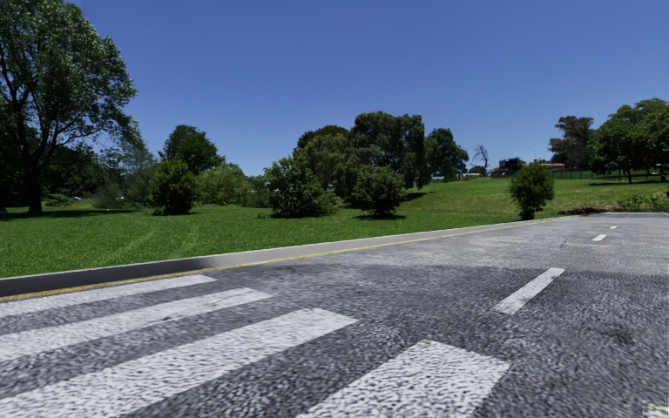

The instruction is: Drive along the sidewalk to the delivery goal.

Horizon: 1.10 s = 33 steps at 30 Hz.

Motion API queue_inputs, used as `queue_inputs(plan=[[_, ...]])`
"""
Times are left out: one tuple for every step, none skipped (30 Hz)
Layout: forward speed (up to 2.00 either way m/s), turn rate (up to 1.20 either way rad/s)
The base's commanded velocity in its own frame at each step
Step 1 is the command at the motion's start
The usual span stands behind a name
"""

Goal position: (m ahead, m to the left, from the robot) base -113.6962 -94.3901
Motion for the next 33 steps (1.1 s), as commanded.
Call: queue_inputs(plan=[[0.0, 0.59], [0.0, 0.89], [0.0, 1.09], [0.0, 1.09], [0.0, 1.2], [0.0, 1.2], [0.0, 1.2], [0.0, 1.2], [0.0, 1.2], [0.0, 1.2], [0.0, 1.2], [0.0, 1.2], [0.0, 1.2], [0.0, 1.2], [0.0, 1.2], [0.0, 1.2], [0.0, 1.2], [0.0, 1.2], [0.0, 1.2], [0.0, 1.2], [0.0, 1.2], [0.0, 1.2], [0.0, 1.2], [0.0, 1.2], [0.0, 1.2], [0.0, 1.2], [0.0, 1.2], [0.0, 1.2], [0.0, 1.2], [0.0, 1.2], [0.0, 1.2], [0.0, 1.2], [0.0, 1.2]])
